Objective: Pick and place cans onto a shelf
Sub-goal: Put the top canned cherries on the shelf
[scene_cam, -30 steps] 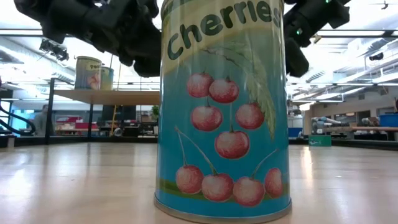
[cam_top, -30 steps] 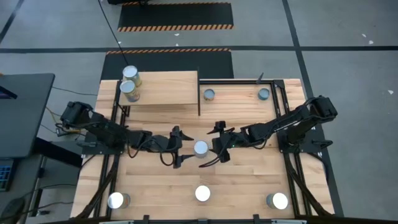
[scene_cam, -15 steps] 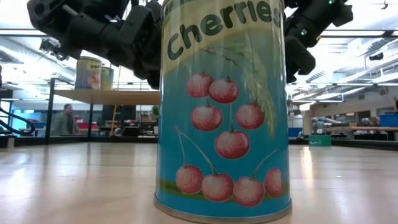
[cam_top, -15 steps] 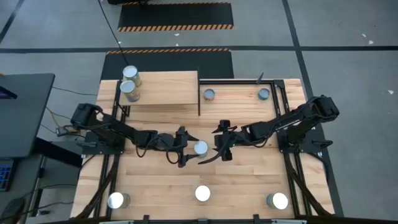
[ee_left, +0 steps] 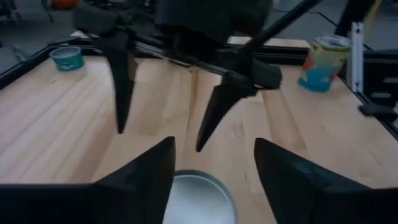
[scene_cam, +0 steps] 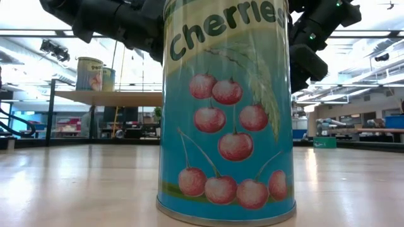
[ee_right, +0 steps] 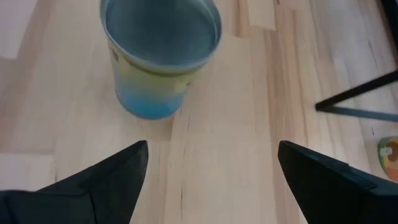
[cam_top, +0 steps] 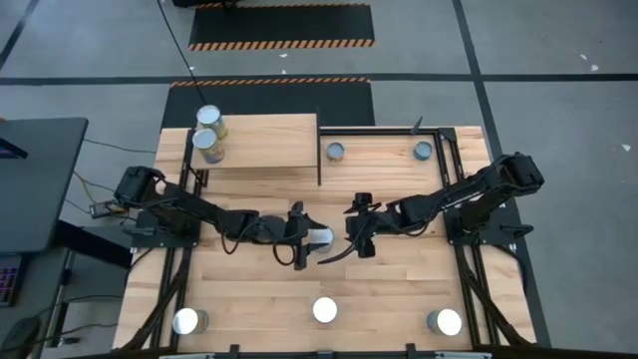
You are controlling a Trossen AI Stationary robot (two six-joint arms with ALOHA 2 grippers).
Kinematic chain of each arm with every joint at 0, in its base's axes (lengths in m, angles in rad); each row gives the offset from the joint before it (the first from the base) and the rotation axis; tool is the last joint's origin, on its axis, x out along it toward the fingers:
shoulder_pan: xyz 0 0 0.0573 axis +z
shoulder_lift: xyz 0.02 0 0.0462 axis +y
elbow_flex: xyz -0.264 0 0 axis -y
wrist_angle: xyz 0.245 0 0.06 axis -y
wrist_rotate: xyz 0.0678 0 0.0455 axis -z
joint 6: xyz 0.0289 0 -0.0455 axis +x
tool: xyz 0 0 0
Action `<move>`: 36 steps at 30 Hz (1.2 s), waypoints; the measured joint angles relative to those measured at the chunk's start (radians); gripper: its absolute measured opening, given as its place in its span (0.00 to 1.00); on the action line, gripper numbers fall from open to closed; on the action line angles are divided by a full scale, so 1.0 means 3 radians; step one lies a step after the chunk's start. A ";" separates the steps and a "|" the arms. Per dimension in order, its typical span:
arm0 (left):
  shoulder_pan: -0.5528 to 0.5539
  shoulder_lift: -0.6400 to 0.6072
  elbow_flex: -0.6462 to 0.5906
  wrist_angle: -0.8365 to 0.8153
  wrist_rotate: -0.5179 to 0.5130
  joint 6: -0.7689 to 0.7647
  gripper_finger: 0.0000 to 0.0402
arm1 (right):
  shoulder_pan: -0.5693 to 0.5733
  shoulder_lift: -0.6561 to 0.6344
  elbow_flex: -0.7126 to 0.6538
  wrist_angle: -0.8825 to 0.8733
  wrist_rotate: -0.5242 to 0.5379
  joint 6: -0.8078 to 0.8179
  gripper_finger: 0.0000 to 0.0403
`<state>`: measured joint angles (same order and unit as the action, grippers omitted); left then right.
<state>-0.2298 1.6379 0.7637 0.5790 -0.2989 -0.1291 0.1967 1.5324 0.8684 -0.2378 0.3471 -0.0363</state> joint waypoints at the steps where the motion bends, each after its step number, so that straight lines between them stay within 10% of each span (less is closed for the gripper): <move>1: 0.0001 0.0000 0.0006 -0.0015 0.0009 -0.0039 0.55 | 0.0000 -0.0007 0.0000 -0.0029 0.0005 0.0003 0.91; 16: 0.0030 0.0105 0.0010 -0.0189 0.0134 -0.0105 0.96 | -0.0006 -0.0048 0.0000 -0.0013 0.0146 0.0130 0.91; 36: 0.0199 0.0435 0.0006 -0.0188 0.0070 -0.0141 0.96 | -0.0006 -0.0050 0.0000 -0.0012 -0.0002 0.0208 0.91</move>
<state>-0.1699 1.7683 0.7654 0.5227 -0.2780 -0.1715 0.1947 1.5173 0.8684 -0.2413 0.3466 0.0262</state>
